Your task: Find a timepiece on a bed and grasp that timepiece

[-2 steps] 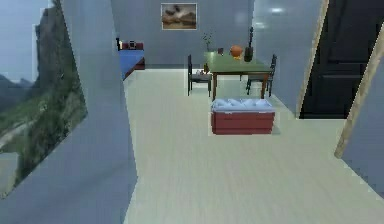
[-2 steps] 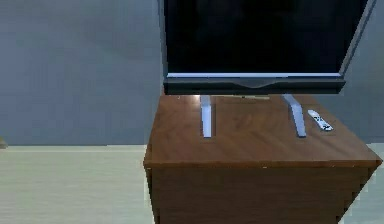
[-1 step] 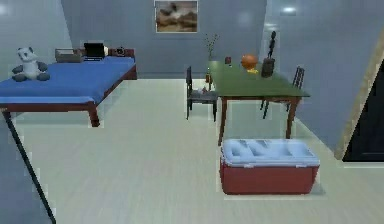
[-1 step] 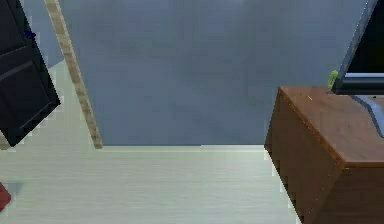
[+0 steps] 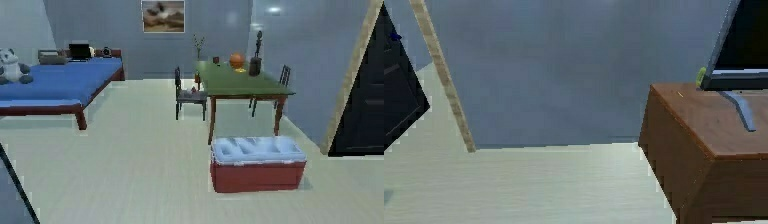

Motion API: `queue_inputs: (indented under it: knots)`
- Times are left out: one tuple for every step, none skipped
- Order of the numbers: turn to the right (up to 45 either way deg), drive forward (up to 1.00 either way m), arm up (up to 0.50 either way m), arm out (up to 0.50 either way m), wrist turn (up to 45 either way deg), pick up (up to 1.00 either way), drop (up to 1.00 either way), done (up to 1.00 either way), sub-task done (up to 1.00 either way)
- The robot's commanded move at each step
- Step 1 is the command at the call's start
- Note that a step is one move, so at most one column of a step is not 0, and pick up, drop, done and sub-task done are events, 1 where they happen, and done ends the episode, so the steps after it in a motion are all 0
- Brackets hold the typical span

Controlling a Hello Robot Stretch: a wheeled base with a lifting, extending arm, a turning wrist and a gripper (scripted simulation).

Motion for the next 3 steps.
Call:
queue_inputs:
  knots:
    - [0.0, 0.15, 0.0, 0.0, 0.0, 0.0, 0.0, 0.0, 0.0]
    - [-21.0, 0.0, 0.0, 0.0, 0.0, 0.0, 0.0, 0.0, 0.0]
    - [0.0, 1.0, 0.0, 0.0, 0.0, 0.0, 0.0, 0.0, 0.0]
